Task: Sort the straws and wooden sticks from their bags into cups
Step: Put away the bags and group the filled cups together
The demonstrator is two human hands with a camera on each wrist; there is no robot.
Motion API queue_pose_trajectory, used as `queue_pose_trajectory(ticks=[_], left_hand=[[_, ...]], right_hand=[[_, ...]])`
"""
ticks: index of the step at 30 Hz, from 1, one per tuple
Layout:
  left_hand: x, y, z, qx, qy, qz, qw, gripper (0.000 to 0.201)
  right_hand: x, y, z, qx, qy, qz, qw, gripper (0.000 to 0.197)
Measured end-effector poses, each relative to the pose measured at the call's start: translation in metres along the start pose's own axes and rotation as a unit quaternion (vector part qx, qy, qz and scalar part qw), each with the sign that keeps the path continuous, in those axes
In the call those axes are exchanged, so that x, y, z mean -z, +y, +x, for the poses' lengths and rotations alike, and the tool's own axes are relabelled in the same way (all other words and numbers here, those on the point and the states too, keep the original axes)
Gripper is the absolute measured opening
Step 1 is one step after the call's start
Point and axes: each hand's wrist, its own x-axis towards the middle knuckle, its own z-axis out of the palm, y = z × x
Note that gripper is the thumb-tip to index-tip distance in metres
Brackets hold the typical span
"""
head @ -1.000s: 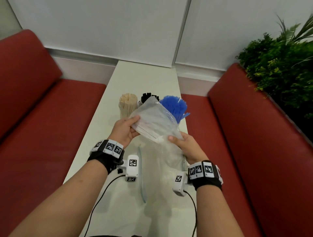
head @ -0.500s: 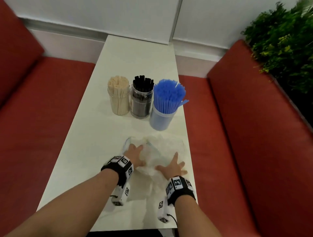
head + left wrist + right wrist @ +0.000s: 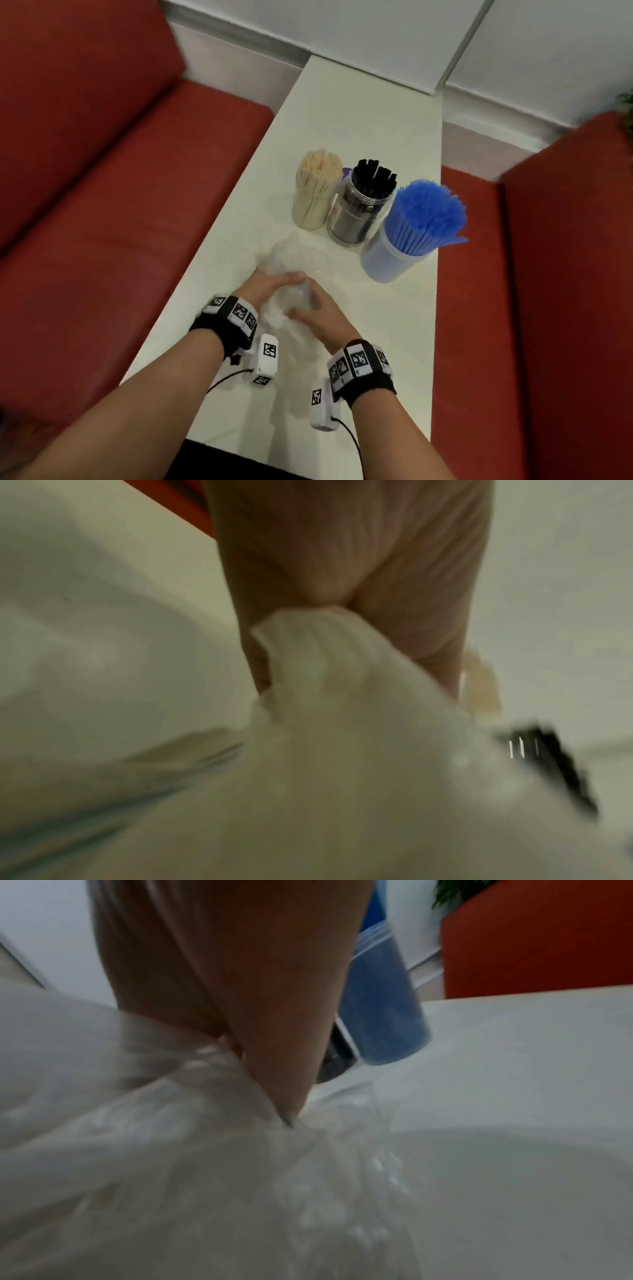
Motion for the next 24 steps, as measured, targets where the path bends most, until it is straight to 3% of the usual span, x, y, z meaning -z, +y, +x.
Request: queue_pose_trajectory(ticks=[3,5,7,10,12,14,16,18,20,22,24], left_hand=[[0.050,0.032,-0.021,-0.091,0.088,-0.088,0.988,0.041],[0.083,0.057,-0.040,-0.153,0.126,-0.204,0.959,0.046],[0.115,0.078,-0.059,-0.179,0.144,-0.294,0.928,0.050],[0.160,0.100,-0.081,-0.155,0.086,-0.353,0.919,0.060],[0.192,0.106,-0.096,-0.131,0.035,-0.393,0.909,0.061],[0.228,0.103,-0.105,-0.123,-0.024,-0.409,0.904,0.049],[0.263,0.095,-0.108,-0.107,-0.079,-0.413,0.901,0.050],[0.289,0.083,-0.109,-0.097,-0.119,-0.427,0.891,0.052],[0.313,0.064,-0.103,-0.055,-0.075,-0.436,0.895,0.052],[0.340,0.029,-0.094,-0.009,-0.002,-0.420,0.908,0.038],[0.361,-0.016,-0.090,0.052,0.097,-0.342,0.933,0.026]], right_hand=[[-0.038,-0.034,0.030,0.028,-0.013,-0.023,0.999,0.071],[-0.070,-0.059,0.054,0.046,0.046,-0.114,0.991,0.096],[-0.106,-0.086,0.073,0.032,0.060,-0.144,0.987,0.124],[-0.153,-0.121,0.098,0.030,-0.061,0.025,0.997,0.137],[-0.182,-0.143,0.118,0.046,-0.178,0.098,0.978,0.134],[-0.216,-0.167,0.134,0.061,-0.298,0.079,0.949,0.129],[-0.247,-0.182,0.149,0.059,-0.405,0.043,0.911,0.120],[-0.271,-0.184,0.166,0.048,-0.459,0.002,0.887,0.105],[-0.291,-0.175,0.185,0.017,-0.471,-0.048,0.881,0.094],[-0.309,-0.153,0.209,-0.031,-0.485,-0.121,0.865,0.088],[-0.334,-0.123,0.234,-0.064,-0.527,-0.230,0.815,0.085]])
